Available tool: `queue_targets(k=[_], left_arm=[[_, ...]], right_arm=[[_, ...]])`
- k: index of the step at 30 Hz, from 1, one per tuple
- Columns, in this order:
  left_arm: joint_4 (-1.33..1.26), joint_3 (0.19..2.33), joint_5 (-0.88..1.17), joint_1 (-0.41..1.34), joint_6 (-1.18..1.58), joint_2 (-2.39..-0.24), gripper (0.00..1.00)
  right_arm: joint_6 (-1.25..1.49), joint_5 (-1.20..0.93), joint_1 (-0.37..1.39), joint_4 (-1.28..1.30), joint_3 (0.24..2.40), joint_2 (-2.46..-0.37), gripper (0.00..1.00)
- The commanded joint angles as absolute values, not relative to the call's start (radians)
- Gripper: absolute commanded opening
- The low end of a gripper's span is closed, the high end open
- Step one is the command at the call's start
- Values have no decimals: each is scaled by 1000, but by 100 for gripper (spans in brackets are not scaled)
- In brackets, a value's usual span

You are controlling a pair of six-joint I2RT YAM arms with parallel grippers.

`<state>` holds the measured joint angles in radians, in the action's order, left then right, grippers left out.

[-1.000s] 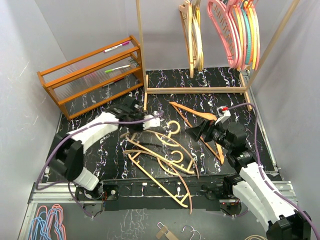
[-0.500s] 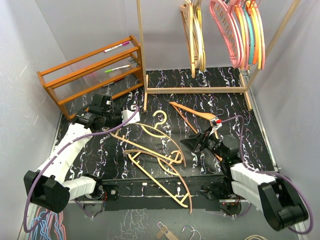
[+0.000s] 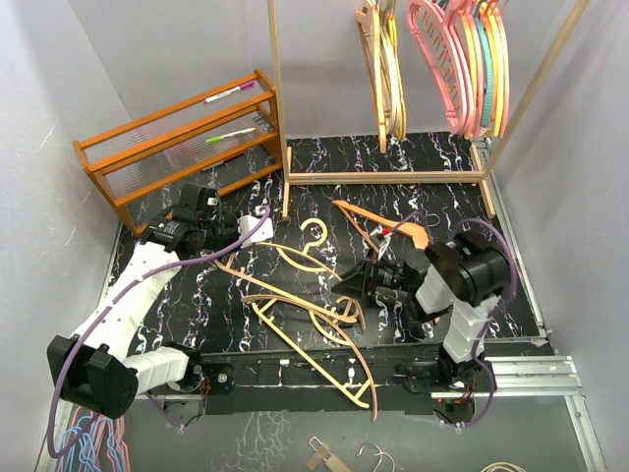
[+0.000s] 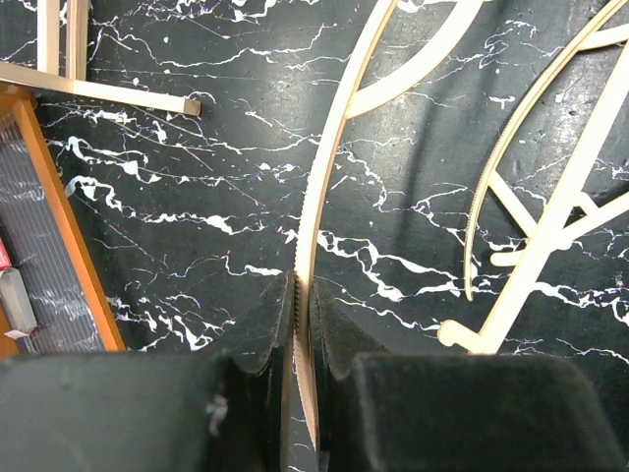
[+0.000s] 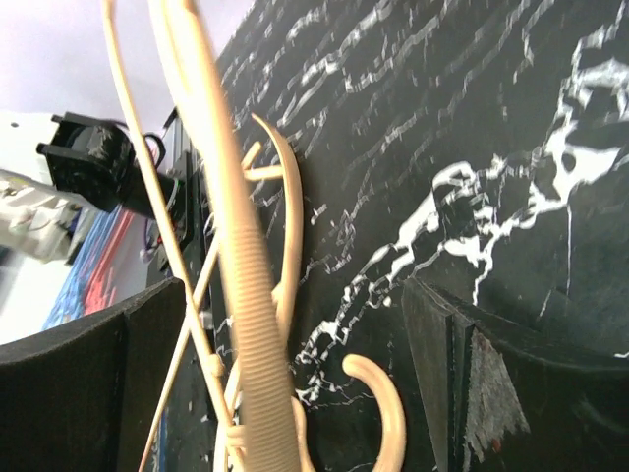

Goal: Organize the hangers
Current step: Pick up the hanger at the center of the board.

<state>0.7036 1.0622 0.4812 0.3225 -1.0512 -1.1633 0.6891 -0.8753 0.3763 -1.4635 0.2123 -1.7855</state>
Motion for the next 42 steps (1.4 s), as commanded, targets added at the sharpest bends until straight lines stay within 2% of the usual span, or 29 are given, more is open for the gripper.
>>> queue_targets(k=[1, 5, 7, 11, 14, 21, 24, 26, 29, 32, 35, 36, 37, 38, 40, 42], left_arm=[[678, 1083, 529, 313, -1047, -1131, 0], [663, 1074, 528, 309, -1043, -1133, 0], [652, 1063, 525, 306, -1046, -1134, 0], [626, 1045, 521, 301, -1046, -1138, 0], [611, 1033, 511, 297, -1052, -1141, 0], [585, 1010, 490, 286, -1073, -1146, 0], [570, 1001, 488, 282, -1071, -1148, 0], [556, 994, 481, 280, -1071, -1149, 0], [529, 980, 466, 274, -1057, -1151, 0], [496, 966, 449, 269, -1019, -1154, 0], [450, 952, 406, 269, -957, -1161, 0], [438, 952, 388, 268, -935, -1165, 10], [432, 956, 370, 267, -914, -1169, 36], [425, 963, 348, 267, -890, -1171, 53], [390, 983, 284, 264, -824, -1175, 70], [376, 1026, 216, 254, -769, -1189, 90]], right_arm=[[766, -1031, 396, -1825, 295, -1939, 95], [756, -1044, 405, -1826, 289, -1937, 95], [760, -1057, 404, -1825, 283, -1931, 91], [792, -1071, 406, -1825, 256, -1936, 73], [792, -1031, 406, -1826, 207, -1897, 53], [807, -952, 406, -1824, 109, -1726, 50], [821, -936, 406, -1824, 87, -1678, 29], [836, -911, 406, -1824, 74, -1652, 10], [874, -840, 406, -1813, 42, -1575, 8], [912, -744, 405, -1622, 42, -1403, 8], [792, -645, 422, -1017, 151, -1099, 8], [718, -583, 439, -818, 196, -987, 8], [666, -511, 450, -667, 229, -887, 8], [630, -455, 451, -563, 252, -779, 8], [571, -366, 452, -369, 309, -675, 8], [512, -321, 452, -156, 447, -657, 8]])
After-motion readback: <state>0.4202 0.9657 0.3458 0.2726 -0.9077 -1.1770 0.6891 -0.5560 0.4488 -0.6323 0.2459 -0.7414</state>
